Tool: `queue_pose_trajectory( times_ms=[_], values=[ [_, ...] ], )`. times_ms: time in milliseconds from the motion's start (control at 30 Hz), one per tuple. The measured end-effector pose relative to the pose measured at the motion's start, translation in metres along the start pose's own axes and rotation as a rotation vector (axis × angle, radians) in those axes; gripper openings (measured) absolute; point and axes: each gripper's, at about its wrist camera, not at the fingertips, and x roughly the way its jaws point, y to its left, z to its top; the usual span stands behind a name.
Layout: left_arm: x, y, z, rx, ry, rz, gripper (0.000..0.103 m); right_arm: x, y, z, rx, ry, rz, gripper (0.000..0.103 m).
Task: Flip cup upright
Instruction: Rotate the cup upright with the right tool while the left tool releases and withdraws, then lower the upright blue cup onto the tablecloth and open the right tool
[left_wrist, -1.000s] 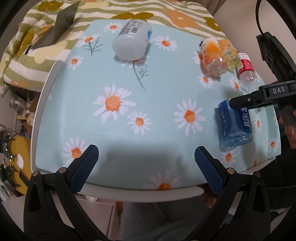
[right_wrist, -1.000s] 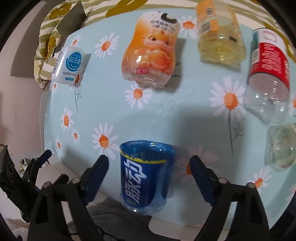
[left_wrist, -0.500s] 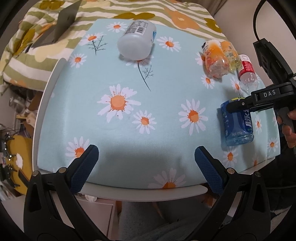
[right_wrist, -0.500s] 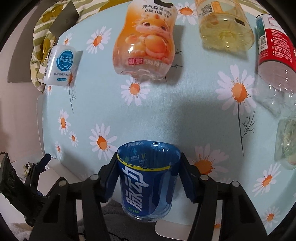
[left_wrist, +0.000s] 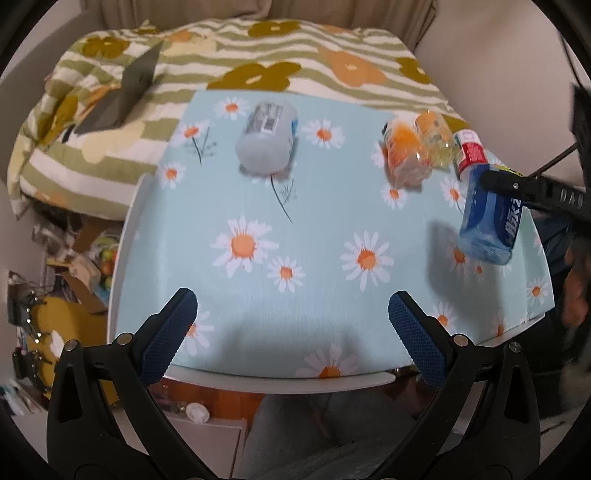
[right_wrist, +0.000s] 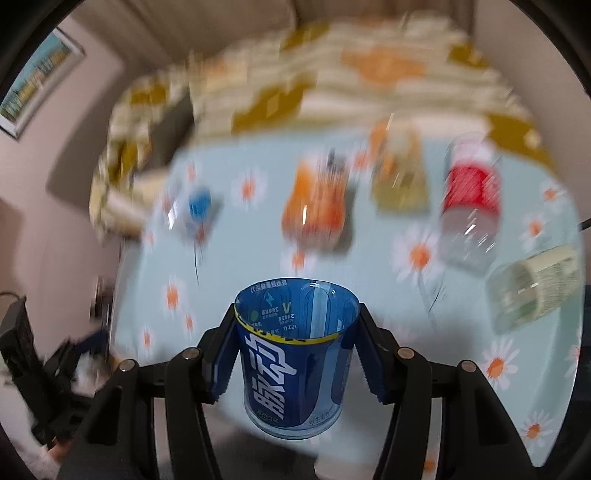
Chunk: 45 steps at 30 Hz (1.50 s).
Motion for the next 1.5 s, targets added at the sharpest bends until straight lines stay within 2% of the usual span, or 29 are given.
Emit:
queue_pose_trajectory(
  times_ms=[67, 167, 267, 433, 700, 1300, 1500],
  values=[
    [-0.001, 0.003, 0.000, -0.003, -0.011, 0.010, 0.103, -0.009, 0.006, -0.016, -0.001, -0.174, -0.065, 0.054],
    [-0.001, 0.012, -0.002, -0.021, -0.029, 0.023, 0.103, -0.001, 0.013, -0.038, 0.015, -0.335, -0.138, 0.054],
    [0.002, 0.023, -0.007, -0.044, -0.029, 0.024, 0.103, 0.018, 0.013, -0.049, 0.050, -0.404, -0.155, 0.054],
    [0.001, 0.033, -0.015, -0.026, -0.032, 0.059, 0.103, 0.035, 0.021, -0.060, 0.050, -0.490, -0.233, 0.054],
    [-0.006, 0.035, -0.019, 0.012, -0.063, 0.065, 0.103, 0.043, 0.033, -0.077, 0.009, -0.514, -0.268, 0.055],
    [0.003, 0.037, -0.035, 0.017, -0.031, 0.013, 0.103, 0.042, 0.052, -0.109, -0.062, -0.482, -0.323, 0.056],
    [0.003, 0.040, -0.037, 0.015, -0.030, 0.009, 0.103, 0.042, 0.051, -0.111, -0.045, -0.487, -0.321, 0.056]
  ],
)
